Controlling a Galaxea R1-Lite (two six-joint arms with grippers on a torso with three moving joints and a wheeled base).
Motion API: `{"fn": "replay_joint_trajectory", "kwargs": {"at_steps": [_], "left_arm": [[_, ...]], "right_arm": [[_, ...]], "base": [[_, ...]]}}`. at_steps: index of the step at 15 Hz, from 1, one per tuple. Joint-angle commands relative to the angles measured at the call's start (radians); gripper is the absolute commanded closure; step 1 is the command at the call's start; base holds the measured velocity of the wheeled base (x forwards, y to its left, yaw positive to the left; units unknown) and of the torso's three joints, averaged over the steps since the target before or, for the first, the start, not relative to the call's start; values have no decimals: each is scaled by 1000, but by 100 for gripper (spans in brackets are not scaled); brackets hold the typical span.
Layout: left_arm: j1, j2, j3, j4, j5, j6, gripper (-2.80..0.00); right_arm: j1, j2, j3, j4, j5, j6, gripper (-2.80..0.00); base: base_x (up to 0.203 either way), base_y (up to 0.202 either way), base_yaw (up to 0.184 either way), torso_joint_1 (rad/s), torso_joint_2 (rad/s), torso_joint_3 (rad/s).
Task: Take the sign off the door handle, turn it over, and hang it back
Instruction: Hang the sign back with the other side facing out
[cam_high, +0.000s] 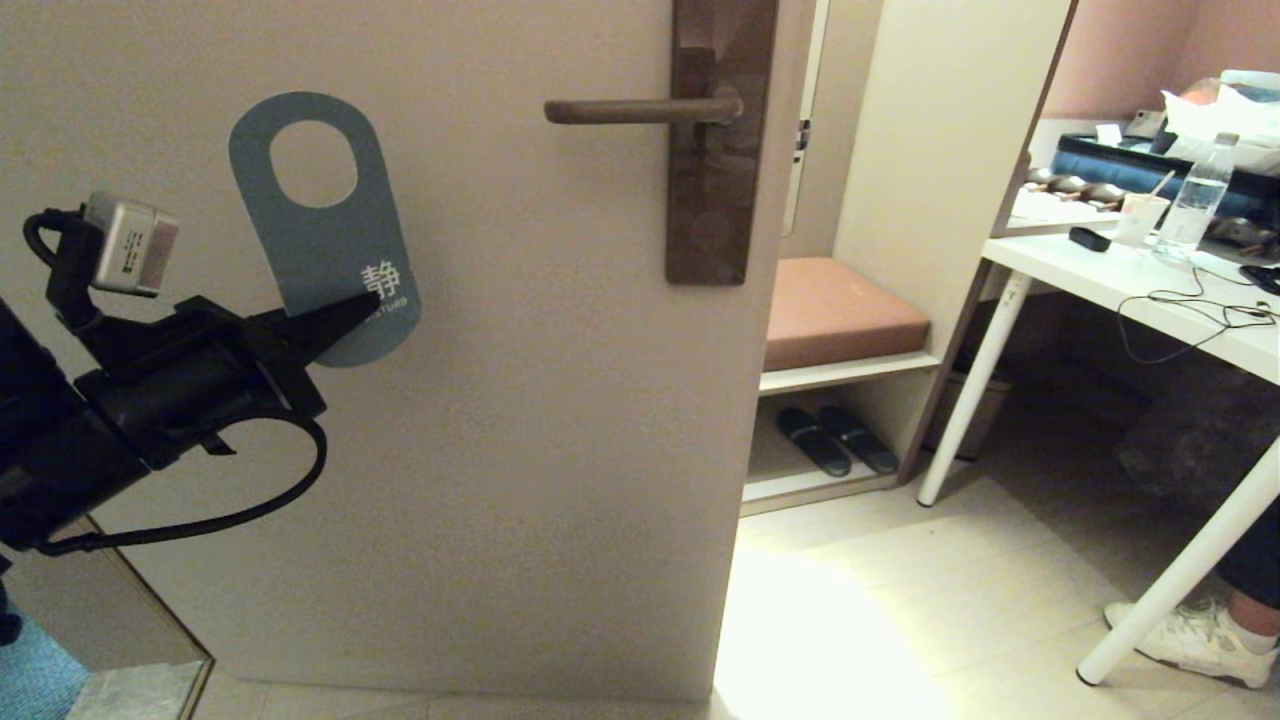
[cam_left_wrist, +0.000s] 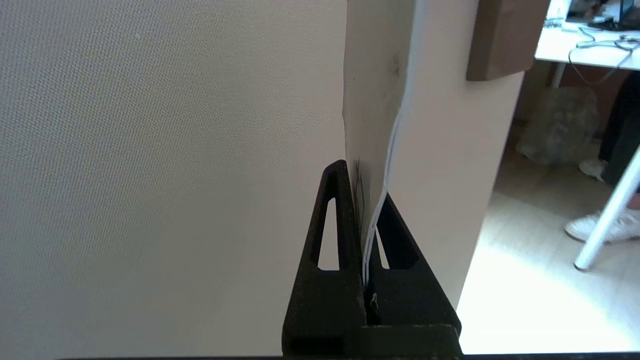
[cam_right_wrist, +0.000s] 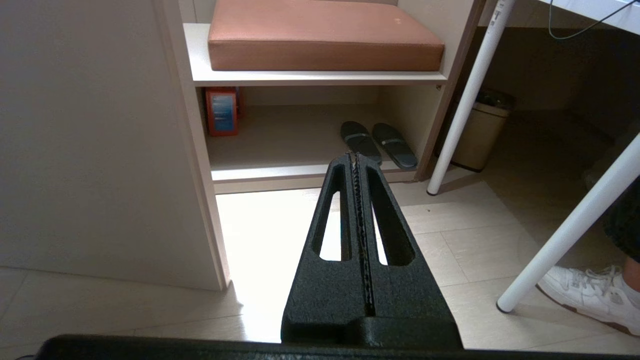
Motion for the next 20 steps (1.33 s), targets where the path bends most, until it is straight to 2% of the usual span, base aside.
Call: {"fn": "replay_joint_trajectory", "kwargs": {"at_steps": [1,3,6,13,18,20], "left_arm": [[-5,-61,-37,73,-3,4,0],[-13,-83,-66,142,-3,12,0],[-28,-110,-102,235,-3,77,0],[-77,-109,-196,355,-1,89,0],[-80,-106,-231,434,2,137,0],[-91,-105,-260,475,49,159,0]], "right_arm": [[0,0,0,0,1,-1,0],[0,0,0,0,1,-1,0],[0,0,0,-1,1,-1,0],[0,0,0,0,1,-1,0],[0,0,0,0,1,-1,0],[0,0,0,0,1,-1,0]], "base": [[0,0,0,0,0,0],[0,0,0,0,0,0],[0,0,0,0,0,0],[0,0,0,0,0,0],[0,0,0,0,0,0],[0,0,0,0,0,0]]}}
